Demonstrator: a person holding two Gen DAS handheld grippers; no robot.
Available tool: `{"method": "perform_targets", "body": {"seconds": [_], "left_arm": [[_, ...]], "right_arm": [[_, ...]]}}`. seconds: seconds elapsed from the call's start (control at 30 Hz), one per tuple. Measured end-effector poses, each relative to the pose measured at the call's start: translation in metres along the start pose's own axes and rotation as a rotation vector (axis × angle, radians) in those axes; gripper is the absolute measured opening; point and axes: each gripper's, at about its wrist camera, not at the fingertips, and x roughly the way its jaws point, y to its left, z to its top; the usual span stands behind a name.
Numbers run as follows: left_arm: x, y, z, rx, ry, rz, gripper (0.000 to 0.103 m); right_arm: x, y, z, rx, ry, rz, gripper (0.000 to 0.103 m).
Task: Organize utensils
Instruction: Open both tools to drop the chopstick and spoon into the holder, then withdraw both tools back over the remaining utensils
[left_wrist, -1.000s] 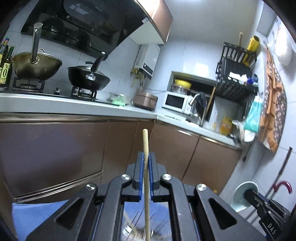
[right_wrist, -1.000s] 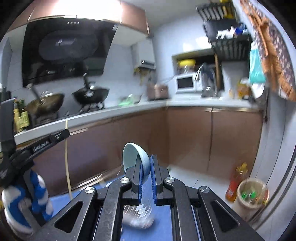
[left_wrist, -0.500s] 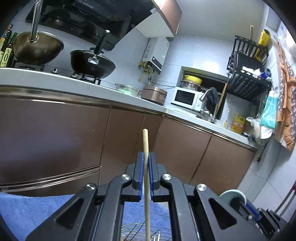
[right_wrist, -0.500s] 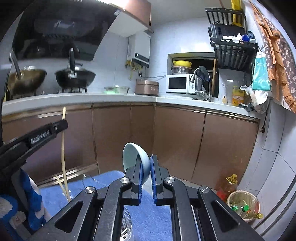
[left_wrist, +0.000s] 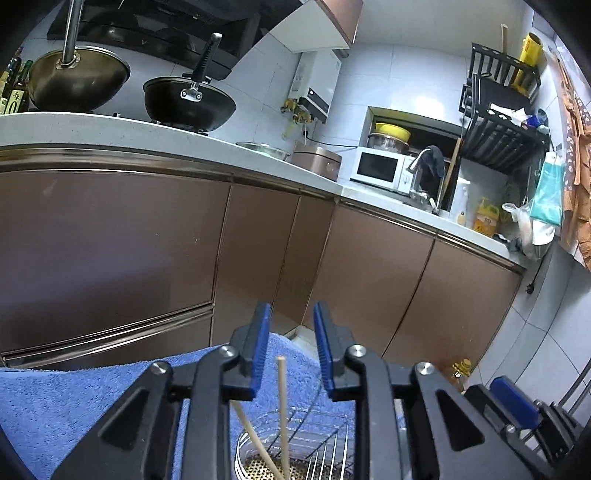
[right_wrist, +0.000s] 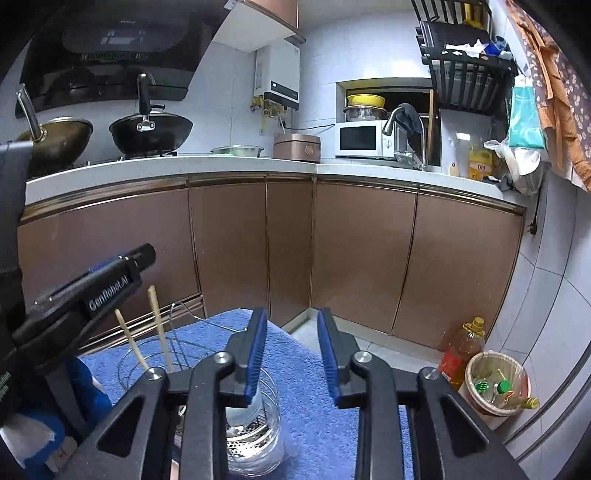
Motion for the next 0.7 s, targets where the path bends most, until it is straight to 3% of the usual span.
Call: {"method": "perform_targets", "body": {"seconds": [0.3,0.47,0.57,0.7], "left_arm": [[-0.039,0.003,0.002,0.025,-0.015,0.003,0.024],[-0.069,0.010,0.004,0.039,-0.012,0.013,0.024],[-0.087,0.012,0.002,0.076,0.027,0.018,0.032],[-0.115,0.017,-0.001,0.074,0.050,-0.014,0.033]], "right_arm": [[-0.038,-0.001,0.008,0.019,-0.037,0.004,0.033],[-0.075,-0.001,0.012,0.031,-0.077,0.003,0.041],[-0.096,-0.001,0.013,0.030,-0.094,-0.002,0.054],[-0.122,0.004,0.008,0.019,-0.097,-0.013,0.064]]}}
